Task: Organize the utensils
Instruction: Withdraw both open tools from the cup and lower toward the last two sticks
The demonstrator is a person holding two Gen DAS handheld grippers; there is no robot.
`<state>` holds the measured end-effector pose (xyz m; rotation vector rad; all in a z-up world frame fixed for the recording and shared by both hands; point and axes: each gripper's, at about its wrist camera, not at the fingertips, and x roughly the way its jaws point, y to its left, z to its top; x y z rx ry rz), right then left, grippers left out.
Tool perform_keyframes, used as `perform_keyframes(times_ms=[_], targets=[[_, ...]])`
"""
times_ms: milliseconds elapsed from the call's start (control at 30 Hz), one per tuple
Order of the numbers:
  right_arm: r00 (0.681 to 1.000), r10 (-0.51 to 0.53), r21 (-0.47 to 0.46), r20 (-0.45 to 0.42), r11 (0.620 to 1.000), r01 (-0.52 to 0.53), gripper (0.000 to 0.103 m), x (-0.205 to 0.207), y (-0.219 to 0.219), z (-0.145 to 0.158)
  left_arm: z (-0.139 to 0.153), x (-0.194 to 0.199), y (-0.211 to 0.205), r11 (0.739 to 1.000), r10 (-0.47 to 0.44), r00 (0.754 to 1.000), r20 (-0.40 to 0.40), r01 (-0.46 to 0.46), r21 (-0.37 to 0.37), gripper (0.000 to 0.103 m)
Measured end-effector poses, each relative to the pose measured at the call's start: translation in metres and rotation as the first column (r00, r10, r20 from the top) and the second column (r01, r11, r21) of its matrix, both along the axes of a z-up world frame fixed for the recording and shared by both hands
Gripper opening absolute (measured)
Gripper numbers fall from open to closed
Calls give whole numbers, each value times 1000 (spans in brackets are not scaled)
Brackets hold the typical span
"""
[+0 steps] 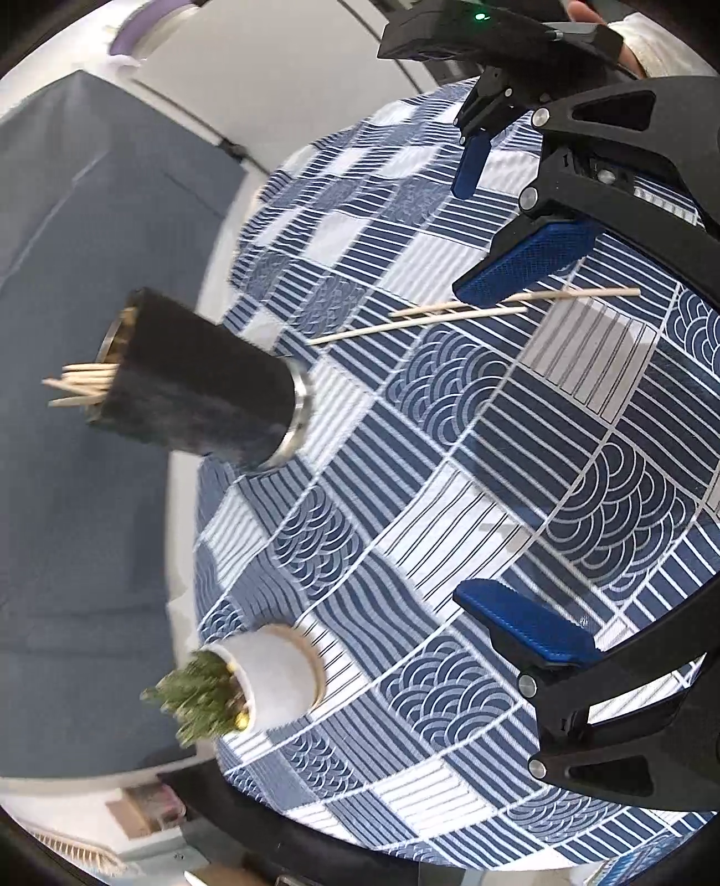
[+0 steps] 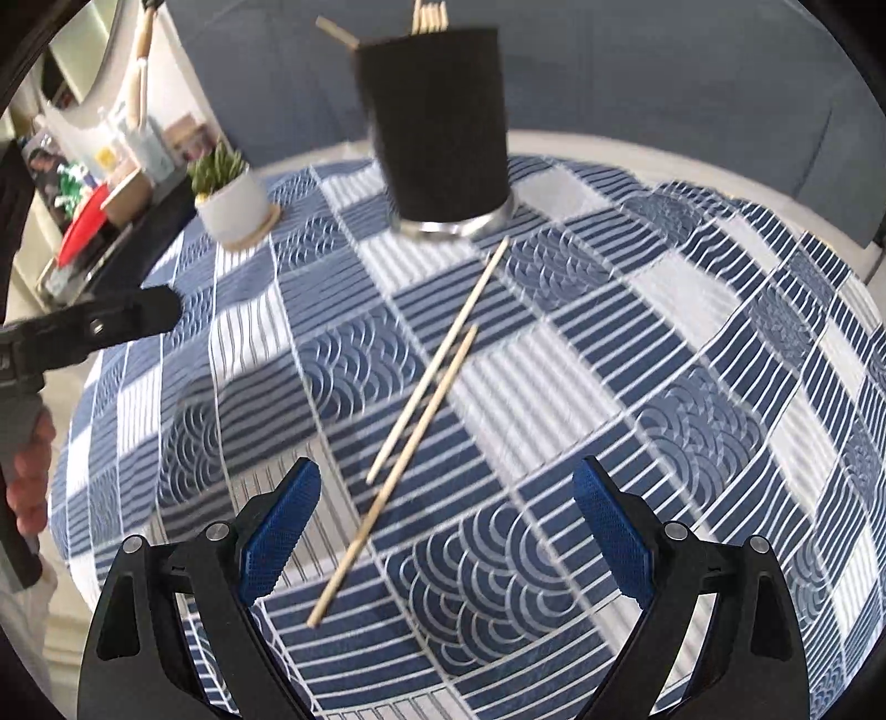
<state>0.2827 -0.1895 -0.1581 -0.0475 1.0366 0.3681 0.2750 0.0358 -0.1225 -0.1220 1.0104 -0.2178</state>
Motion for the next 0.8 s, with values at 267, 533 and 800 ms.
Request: perform_keyframes(times_ms=[267,533,800], targets=[[998,42,-126,-41,991,-47,88,-8,17,-30,-29,24,-24,998,-63,995,-72,65,22,97],[999,-24,-145,-44,989,17,88,1,-7,-35,-47,43,-56,987,-142,983,-117,149,56,97],[998,-50,-179,-39,983,42,87,16,-33,-35,-67,62,-79,972,-174,966,-189,200,125,97]])
